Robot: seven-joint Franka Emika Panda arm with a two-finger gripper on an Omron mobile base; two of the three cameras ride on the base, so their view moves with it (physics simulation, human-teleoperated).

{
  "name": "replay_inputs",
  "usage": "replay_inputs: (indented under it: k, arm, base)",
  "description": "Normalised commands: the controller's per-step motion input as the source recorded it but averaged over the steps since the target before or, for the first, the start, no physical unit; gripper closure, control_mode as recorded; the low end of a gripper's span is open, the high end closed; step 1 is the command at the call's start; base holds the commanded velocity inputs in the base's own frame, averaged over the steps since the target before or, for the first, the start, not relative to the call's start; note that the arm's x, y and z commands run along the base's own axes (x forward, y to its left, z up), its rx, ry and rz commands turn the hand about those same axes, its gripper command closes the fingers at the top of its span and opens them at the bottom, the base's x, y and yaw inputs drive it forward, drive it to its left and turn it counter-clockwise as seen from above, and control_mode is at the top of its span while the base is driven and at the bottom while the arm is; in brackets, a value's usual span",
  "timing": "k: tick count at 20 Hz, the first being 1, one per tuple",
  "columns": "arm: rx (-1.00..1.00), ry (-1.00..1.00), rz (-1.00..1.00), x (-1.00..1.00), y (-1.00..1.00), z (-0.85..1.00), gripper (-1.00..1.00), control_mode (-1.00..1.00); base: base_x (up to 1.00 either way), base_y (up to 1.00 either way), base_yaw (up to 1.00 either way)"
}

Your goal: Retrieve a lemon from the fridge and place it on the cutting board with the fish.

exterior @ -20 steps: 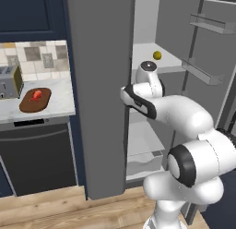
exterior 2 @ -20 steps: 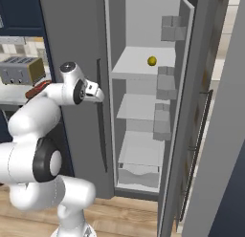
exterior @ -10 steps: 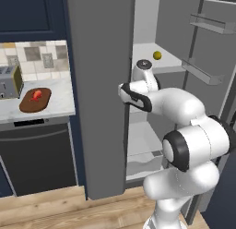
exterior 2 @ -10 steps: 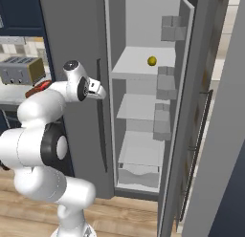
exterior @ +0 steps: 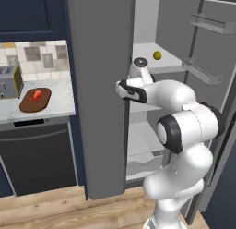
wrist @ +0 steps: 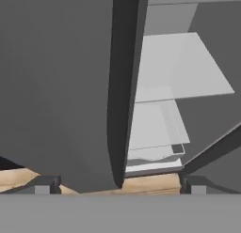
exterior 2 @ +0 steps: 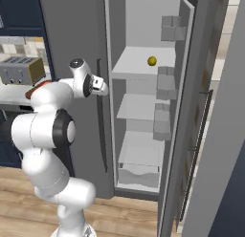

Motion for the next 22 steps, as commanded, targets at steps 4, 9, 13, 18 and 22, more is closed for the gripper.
replay_inputs:
  k: [4,9,13,18,22]
  arm:
    - [0.00,-0.01,0.00,0.51,0.00,-0.10,-1.00,-1.00]
    - [0.00,-0.02,0.00,0.40,0.00,-0.11,-1.00,-1.00]
    - [0.00,-0.03,0.00,0.42,0.00,-0.19,-1.00,-1.00]
    - [0.00,-0.05,0.00,0.42,0.00,-0.16,-1.00,-1.00]
    - [0.00,-0.07,0.00,0.35,0.00,-0.14,-1.00,-1.00]
  base:
    - [0.00,0.00,0.00]
    - [0.00,0.00,0.00]
    - [0.00,0.00,0.00]
    - [0.00,0.00,0.00]
    - [0.00,0.00,0.00]
